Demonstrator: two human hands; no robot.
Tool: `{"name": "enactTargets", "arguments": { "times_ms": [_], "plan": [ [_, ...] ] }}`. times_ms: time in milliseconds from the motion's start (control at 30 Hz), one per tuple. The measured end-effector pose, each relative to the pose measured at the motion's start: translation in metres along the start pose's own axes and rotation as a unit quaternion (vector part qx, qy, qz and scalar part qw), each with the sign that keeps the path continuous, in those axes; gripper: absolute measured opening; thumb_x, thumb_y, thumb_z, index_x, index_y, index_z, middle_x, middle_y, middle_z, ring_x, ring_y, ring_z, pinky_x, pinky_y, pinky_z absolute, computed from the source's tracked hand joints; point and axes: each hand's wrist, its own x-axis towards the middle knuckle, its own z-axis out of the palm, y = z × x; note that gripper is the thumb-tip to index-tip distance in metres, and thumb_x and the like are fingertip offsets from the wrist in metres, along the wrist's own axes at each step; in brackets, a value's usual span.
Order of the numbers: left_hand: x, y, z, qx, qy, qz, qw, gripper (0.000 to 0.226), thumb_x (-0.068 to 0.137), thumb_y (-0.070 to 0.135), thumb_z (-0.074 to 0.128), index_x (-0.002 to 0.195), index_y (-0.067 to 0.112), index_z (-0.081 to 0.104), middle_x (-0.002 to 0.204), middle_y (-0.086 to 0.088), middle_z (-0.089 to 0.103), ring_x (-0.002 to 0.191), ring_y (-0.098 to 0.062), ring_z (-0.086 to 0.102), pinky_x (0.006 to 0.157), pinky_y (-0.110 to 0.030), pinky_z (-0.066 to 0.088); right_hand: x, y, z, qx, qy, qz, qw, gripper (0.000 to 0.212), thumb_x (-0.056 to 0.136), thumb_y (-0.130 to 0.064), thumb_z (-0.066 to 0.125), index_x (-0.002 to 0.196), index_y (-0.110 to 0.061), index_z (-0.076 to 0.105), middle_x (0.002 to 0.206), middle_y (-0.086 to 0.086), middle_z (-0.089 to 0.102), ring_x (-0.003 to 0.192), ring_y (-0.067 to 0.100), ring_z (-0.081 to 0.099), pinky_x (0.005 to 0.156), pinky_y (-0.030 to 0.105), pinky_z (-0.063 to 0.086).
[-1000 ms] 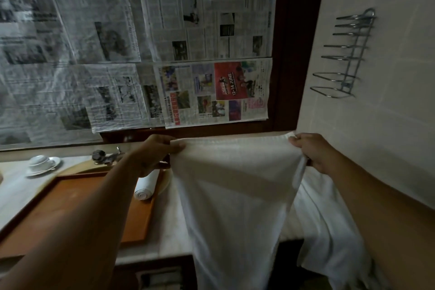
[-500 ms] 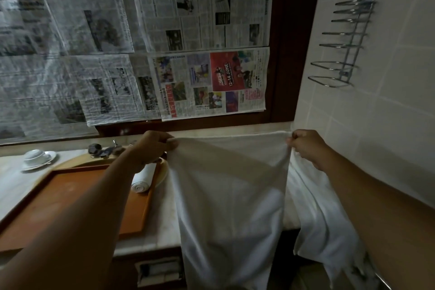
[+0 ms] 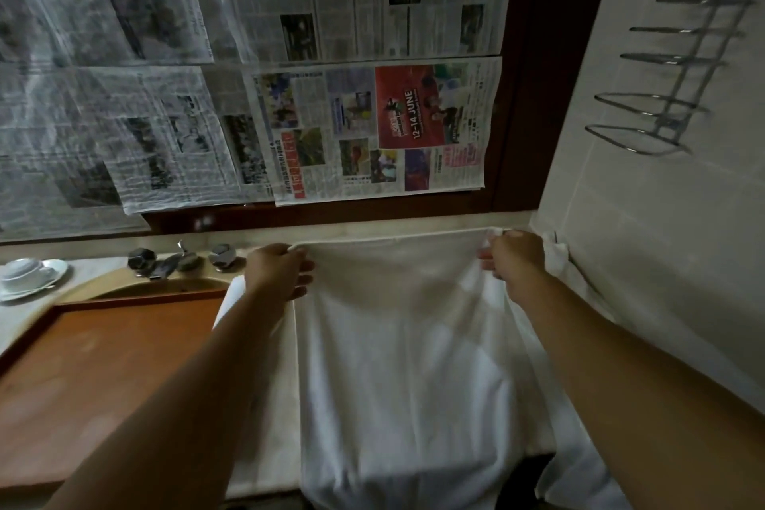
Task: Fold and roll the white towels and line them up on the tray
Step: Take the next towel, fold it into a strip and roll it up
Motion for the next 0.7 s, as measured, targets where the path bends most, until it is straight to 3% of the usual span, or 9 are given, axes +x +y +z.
{"name": "enactTargets", "arguments": {
  "times_ms": [100,200,267,333,400,433,500,567,700],
  "plan": [
    [0.042,-0.005,0.026,-0.046,0.048,0.002,0.998,0.014,0.097,0.018,0.063,0.105,0.008,0.069,0.090,-0.010,0.074,0.084,-0.026,0.072,0.071,-0.034,0.057,0.035,-0.004,0.026,0.023,0.013,-0.008,1.000,0.022,0.100,-0.026,0.051,0.083,-0.020,0.063,0.084,0.004,0.074,0.079,0.019,0.072,0.072,0.034,0.055],
    [0.091,-0.003,0.053,-0.073,0.070,0.013,0.995,0.024,0.094,0.017,0.067,0.113,0.003,0.070,0.086,-0.004,0.074,0.084,-0.022,0.071,0.081,-0.037,0.057,0.079,-0.010,0.055,0.044,0.014,-0.018,0.999,0.024,0.099,-0.022,0.050,0.078,-0.027,0.058,0.089,0.004,0.074,0.086,0.021,0.071,0.081,0.041,0.055],
    [0.126,-0.009,0.076,-0.048,0.078,0.032,0.995,0.032,0.095,0.019,0.067,0.125,0.008,0.065,0.097,0.002,0.073,0.088,-0.017,0.069,0.077,-0.032,0.056,0.118,-0.005,0.080,0.061,0.007,-0.026,0.998,0.014,0.097,-0.017,0.053,0.095,-0.023,0.066,0.106,0.004,0.072,0.098,0.023,0.068,0.088,0.042,0.054],
    [0.139,-0.025,0.091,0.029,0.064,0.051,0.996,0.054,0.096,0.026,0.067,0.146,0.019,0.047,0.119,0.002,0.065,0.104,-0.018,0.065,0.078,-0.029,0.053,0.134,0.015,0.099,0.022,-0.029,-0.044,0.998,0.033,0.097,-0.020,0.056,0.130,-0.020,0.058,0.129,0.001,0.061,0.112,0.021,0.060,0.090,0.038,0.051],
    [0.149,-0.066,0.110,0.207,0.028,0.059,0.976,0.070,0.096,0.039,0.064,0.155,0.023,0.030,0.142,-0.005,0.055,0.124,-0.027,0.057,0.094,-0.039,0.051,0.147,0.060,0.121,-0.095,-0.084,-0.046,0.991,0.050,0.098,-0.026,0.057,0.145,-0.020,0.044,0.142,0.004,0.052,0.122,0.024,0.054,0.093,0.033,0.046],
    [0.147,-0.093,0.117,0.310,-0.012,0.066,0.948,0.075,0.095,0.048,0.059,0.157,0.023,0.025,0.150,-0.008,0.048,0.133,-0.029,0.050,0.102,-0.041,0.045,0.147,0.092,0.129,-0.193,-0.124,-0.055,0.972,0.054,0.098,-0.033,0.055,0.149,-0.021,0.039,0.148,0.007,0.047,0.128,0.026,0.050,0.098,0.033,0.043],
    [0.137,-0.148,0.127,0.494,-0.109,0.077,0.859,0.082,0.095,0.067,0.040,0.159,0.025,0.012,0.164,-0.007,0.023,0.148,-0.027,0.027,0.114,-0.042,0.030,0.138,0.150,0.135,-0.425,-0.196,-0.108,0.877,0.063,0.098,-0.052,0.039,0.154,-0.025,0.029,0.160,0.007,0.028,0.144,0.026,0.031,0.112,0.039,0.033],
    [0.132,-0.188,0.130,0.581,-0.156,0.087,0.794,0.081,0.093,0.075,0.017,0.159,0.031,-0.004,0.167,-0.003,-0.008,0.154,-0.022,-0.001,0.122,-0.041,0.013,0.131,0.186,0.138,-0.527,-0.198,-0.170,0.809,0.071,0.093,-0.062,0.020,0.155,-0.028,0.025,0.165,0.006,0.015,0.150,0.027,0.017,0.115,0.048,0.025],
    [0.157,-0.206,0.130,0.582,-0.139,0.104,0.795,0.078,0.093,0.077,0.006,0.156,0.036,-0.015,0.162,0.002,-0.026,0.151,-0.018,-0.019,0.123,-0.041,-0.002,0.157,0.186,0.154,-0.543,-0.186,-0.213,0.791,0.076,0.090,-0.065,0.011,0.155,-0.029,0.024,0.165,0.005,0.010,0.151,0.026,0.010,0.115,0.047,0.020]
  ]
}}
